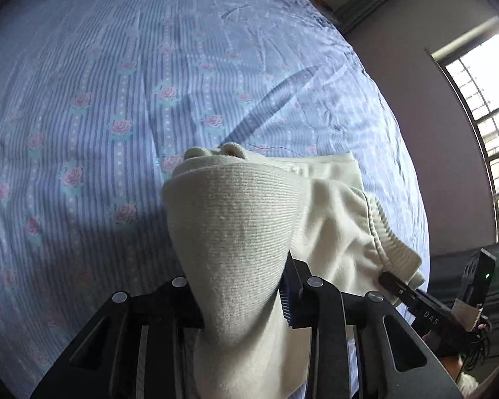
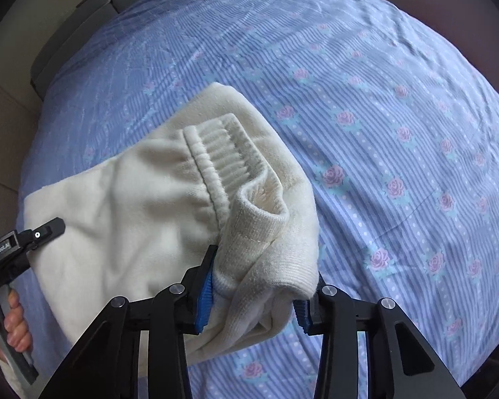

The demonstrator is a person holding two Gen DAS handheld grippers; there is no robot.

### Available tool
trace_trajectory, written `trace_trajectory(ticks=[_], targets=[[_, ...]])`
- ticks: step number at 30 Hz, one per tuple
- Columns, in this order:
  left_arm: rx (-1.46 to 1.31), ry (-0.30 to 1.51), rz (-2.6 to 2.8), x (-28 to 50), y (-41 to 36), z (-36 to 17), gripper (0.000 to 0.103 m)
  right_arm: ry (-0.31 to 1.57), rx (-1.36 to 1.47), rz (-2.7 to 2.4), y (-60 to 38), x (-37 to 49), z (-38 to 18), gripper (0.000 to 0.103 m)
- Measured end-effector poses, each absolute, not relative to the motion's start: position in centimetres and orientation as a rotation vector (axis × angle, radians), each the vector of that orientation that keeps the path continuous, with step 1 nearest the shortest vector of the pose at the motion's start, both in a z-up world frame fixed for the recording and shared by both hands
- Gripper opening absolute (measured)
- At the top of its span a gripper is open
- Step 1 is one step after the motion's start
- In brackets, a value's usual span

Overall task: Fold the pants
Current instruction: 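Lift the folded bundle with both grippers and carry it toward the bed edge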

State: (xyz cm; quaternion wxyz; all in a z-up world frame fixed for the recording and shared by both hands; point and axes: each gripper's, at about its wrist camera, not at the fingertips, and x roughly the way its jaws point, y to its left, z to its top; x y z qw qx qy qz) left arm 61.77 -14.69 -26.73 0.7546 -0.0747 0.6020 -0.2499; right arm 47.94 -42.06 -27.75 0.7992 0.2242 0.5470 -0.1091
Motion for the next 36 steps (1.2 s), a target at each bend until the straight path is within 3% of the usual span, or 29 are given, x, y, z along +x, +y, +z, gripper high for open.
trace_trajectory(ticks=[5, 17, 25, 36], targets=[[-0.059, 1.252, -0.554, 58.7, -14.5, -23.0, 0.031, 1.101, 0.397, -0.144, -39.7, 46.6, -22.7, 0.035], [-0.087, 1.098, -0.516, 46.1, -4.3, -12.9, 0.031, 0.994, 0.327, -0.012, -30.9, 36.9, -12.8, 0.035], [-0.083, 1.045, -0.437, 36.7, 2.9, -8.5, 0.031, 0.982, 0.304, 0.064, -23.8, 30.8, -9.6, 0.035], [-0.192, 1.046, -0.232, 27.3, 11.3, -7.1, 0.031, 0.996, 0.200, 0.300, -16.0, 25.8, -8.1, 0.035]])
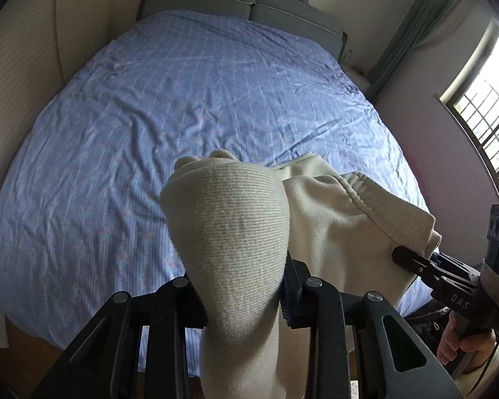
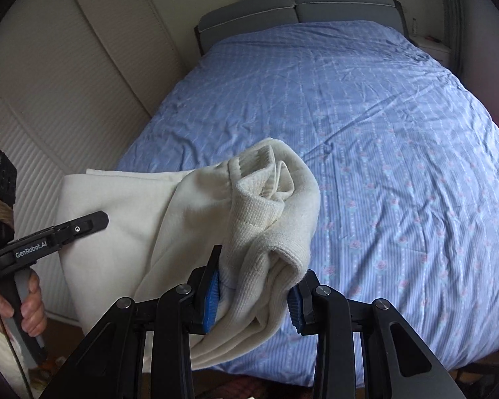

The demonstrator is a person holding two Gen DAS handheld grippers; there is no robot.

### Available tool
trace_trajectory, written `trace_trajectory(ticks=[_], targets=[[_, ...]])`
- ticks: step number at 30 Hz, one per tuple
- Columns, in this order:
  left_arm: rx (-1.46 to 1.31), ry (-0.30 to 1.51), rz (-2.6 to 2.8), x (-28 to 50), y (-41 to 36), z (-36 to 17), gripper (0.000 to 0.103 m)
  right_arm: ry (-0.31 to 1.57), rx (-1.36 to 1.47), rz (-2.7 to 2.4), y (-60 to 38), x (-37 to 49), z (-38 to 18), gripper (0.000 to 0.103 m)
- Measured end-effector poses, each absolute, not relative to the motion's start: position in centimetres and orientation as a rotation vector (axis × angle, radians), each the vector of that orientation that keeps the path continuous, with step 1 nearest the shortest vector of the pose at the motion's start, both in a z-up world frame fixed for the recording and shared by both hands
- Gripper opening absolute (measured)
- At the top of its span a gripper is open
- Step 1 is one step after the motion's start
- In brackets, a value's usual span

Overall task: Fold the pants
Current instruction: 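Lift the folded bundle with both grippers and carry it toward the bed edge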

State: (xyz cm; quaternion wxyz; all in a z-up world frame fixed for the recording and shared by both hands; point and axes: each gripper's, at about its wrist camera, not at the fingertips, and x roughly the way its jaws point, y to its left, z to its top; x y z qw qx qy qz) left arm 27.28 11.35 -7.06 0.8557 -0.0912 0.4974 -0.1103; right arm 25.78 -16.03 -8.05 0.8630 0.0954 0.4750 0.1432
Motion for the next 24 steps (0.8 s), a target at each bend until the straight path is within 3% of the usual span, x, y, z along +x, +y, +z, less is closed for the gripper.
trace_trajectory(ticks=[13, 24], targets=[[-0.330, 1.006, -0.103, 24.2, 25.1, -7.1, 0.031, 0.984, 0.091, 0.475, -2.8, 25.3, -6.1, 0.035], [-0.266, 1.055, -0.117, 30.1, 40.6, -7.5, 0.031, 1.039, 0.153, 0.469, 12.4, 29.1, -7.1, 0.035]])
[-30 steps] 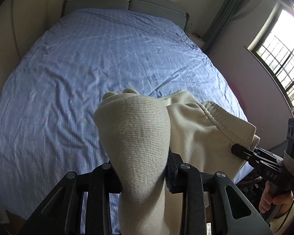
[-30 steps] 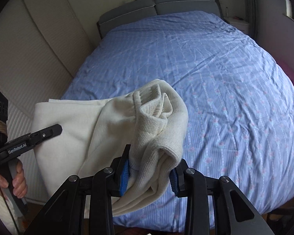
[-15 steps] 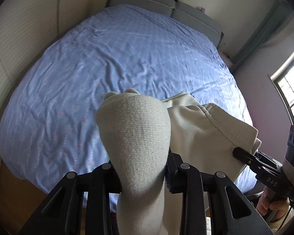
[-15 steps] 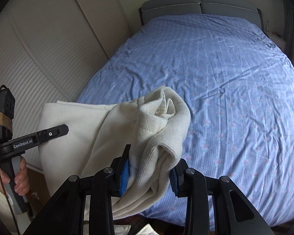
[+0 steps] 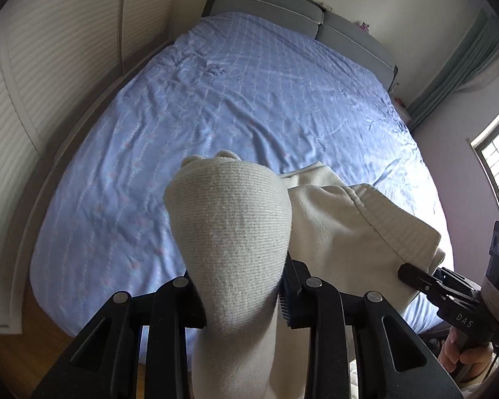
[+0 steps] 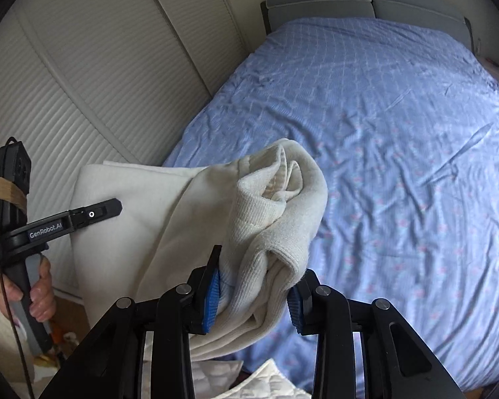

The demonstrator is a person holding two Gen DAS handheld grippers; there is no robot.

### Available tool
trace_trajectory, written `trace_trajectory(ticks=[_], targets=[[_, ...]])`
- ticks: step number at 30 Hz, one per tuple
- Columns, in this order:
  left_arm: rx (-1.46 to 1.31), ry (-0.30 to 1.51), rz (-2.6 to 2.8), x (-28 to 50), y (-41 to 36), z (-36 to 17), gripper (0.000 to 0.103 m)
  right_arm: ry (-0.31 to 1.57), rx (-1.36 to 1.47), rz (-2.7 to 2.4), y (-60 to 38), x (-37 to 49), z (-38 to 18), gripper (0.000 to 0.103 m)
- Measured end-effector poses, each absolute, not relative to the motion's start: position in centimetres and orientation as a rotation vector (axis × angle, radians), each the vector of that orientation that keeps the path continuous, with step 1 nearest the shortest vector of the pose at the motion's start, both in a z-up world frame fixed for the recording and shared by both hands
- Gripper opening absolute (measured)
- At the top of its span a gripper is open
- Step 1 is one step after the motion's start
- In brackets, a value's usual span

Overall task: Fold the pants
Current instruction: 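Lift the folded bundle with both grippers and carry it toward the bed edge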

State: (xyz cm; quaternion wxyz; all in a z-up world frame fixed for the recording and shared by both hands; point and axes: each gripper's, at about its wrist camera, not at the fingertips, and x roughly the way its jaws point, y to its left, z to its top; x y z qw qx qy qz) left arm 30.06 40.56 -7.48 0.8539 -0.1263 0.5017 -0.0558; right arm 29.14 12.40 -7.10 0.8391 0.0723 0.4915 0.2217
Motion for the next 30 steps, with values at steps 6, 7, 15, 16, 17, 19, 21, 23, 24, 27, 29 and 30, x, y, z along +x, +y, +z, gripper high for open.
trace_trajectory(ticks=[6, 7, 15, 16, 17, 19, 21, 23, 24, 27, 29, 30], targets=[[-0.201, 1.108, -0.190, 36.6, 47.1, -9.2, 0.031, 1.049, 0.158, 0.448, 18.8, 32.5, -9.0, 0.035], [-0.191, 1.117, -0.201, 38.0, 48.2, -9.5, 0.031, 1.052, 0.166, 0.444, 19.6, 33.3, -9.4, 0.035], [-0.059, 1.177, -0.250, 49.9, 52.4, -13.5, 0.031, 1.136, 0.176, 0.367, 26.1, 40.8, -13.9, 0.035], [-0.028, 1.181, -0.252, 51.2, 52.6, -14.2, 0.031, 1.144, 0.176, 0.360, 26.7, 41.8, -14.6, 0.035], [-0.005, 1.186, -0.253, 52.6, 52.7, -15.0, 0.031, 1.155, 0.173, 0.349, 27.3, 42.7, -15.4, 0.035], [0.019, 1.199, -0.252, 55.0, 53.0, -16.4, 0.031, 1.186, 0.182, 0.333, 28.4, 44.5, -17.1, 0.035], [0.041, 1.212, -0.250, 57.0, 53.6, -18.0, 0.031, 1.215, 0.201, 0.318, 29.1, 46.0, -19.0, 0.035], [0.049, 1.237, -0.237, 58.6, 54.3, -19.9, 0.031, 1.231, 0.218, 0.307, 29.4, 47.1, -20.6, 0.035], [0.044, 1.253, -0.233, 59.3, 54.6, -20.7, 0.031, 1.240, 0.225, 0.302, 29.5, 47.5, -21.5, 0.035], [0.037, 1.307, -0.207, 60.7, 55.9, -23.6, 0.032, 1.270, 0.250, 0.291, 29.6, 48.2, -23.7, 0.035], [0.029, 1.341, -0.185, 61.0, 56.8, -25.6, 0.033, 1.300, 0.267, 0.286, 29.5, 48.5, -25.1, 0.035], [0.022, 1.354, -0.172, 61.1, 57.2, -26.4, 0.034, 1.316, 0.272, 0.285, 29.5, 48.4, -25.7, 0.035]])
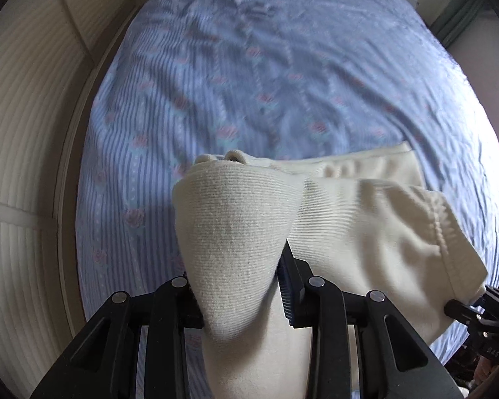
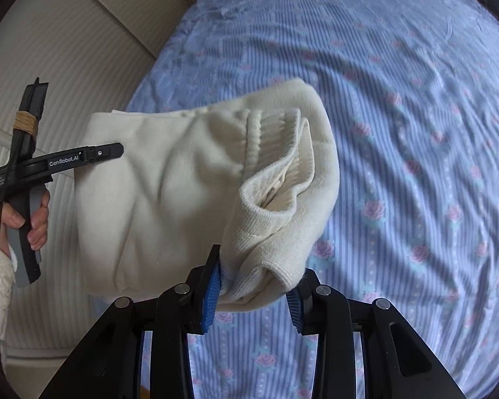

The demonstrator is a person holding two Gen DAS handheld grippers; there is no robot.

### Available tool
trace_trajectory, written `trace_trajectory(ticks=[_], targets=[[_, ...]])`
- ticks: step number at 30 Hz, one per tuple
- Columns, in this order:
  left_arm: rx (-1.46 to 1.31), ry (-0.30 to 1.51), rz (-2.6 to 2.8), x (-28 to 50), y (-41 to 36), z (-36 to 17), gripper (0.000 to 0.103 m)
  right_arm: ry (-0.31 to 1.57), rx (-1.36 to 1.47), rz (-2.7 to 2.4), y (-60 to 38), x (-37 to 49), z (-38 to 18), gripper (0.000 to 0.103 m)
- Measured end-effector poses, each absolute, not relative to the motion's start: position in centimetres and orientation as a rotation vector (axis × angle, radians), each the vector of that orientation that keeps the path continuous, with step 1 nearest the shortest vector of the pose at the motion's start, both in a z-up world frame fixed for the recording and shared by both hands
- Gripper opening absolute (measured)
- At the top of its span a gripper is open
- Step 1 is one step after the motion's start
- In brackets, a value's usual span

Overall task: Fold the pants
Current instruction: 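Lift the folded bundle with both grippers and carry it toward the bed edge, then lower the bundle onto the sheet and open both grippers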

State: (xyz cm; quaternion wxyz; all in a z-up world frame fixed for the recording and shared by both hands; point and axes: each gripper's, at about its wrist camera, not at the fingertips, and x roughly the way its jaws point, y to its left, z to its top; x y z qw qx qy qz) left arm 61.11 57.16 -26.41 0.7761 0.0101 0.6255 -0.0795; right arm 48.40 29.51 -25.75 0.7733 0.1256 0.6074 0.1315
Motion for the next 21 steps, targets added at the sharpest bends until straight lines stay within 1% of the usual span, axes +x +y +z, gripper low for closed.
trace_trajectory(ticks=[3, 5, 6, 7, 8, 9, 10, 11, 14, 18, 21], targets=[[0.044, 1.351, -0.139, 61.2, 57.5, -28.0, 0.041, 1.353, 0.289, 0.264, 29.1, 48.1, -27.2, 0.037], [0.075, 1.346, -0.113, 61.2, 57.3, -28.7, 0.048, 1.366, 0.308, 0.248, 28.6, 48.1, -27.9, 0.042], [0.096, 1.345, -0.095, 61.2, 57.2, -28.9, 0.053, 1.373, 0.311, 0.240, 28.4, 48.2, -28.2, 0.046], [0.110, 1.343, -0.085, 61.2, 57.2, -29.2, 0.058, 1.379, 0.311, 0.242, 28.2, 48.3, -28.3, 0.047], [0.134, 1.340, -0.071, 61.1, 57.2, -29.3, 0.062, 1.387, 0.313, 0.249, 28.0, 48.4, -28.5, 0.049], [0.165, 1.334, -0.048, 61.0, 57.1, -29.4, 0.068, 1.396, 0.320, 0.252, 27.7, 48.5, -28.8, 0.050], [0.192, 1.326, -0.019, 60.8, 57.1, -29.2, 0.072, 1.408, 0.324, 0.250, 27.5, 48.6, -29.0, 0.057], [0.216, 1.320, 0.004, 60.6, 57.1, -29.1, 0.073, 1.415, 0.319, 0.240, 27.2, 48.7, -29.2, 0.064], [0.278, 1.306, 0.050, 59.0, 57.0, -28.4, 0.076, 1.412, 0.291, 0.235, 26.1, 48.4, -29.1, 0.072], [0.285, 1.307, 0.111, 56.4, 57.4, -27.1, 0.076, 1.422, 0.257, 0.259, 25.7, 47.7, -28.9, 0.072], [0.294, 1.268, 0.133, 53.5, 57.2, -25.2, 0.076, 1.438, 0.182, 0.182, 24.4, 46.3, -28.7, 0.072]])
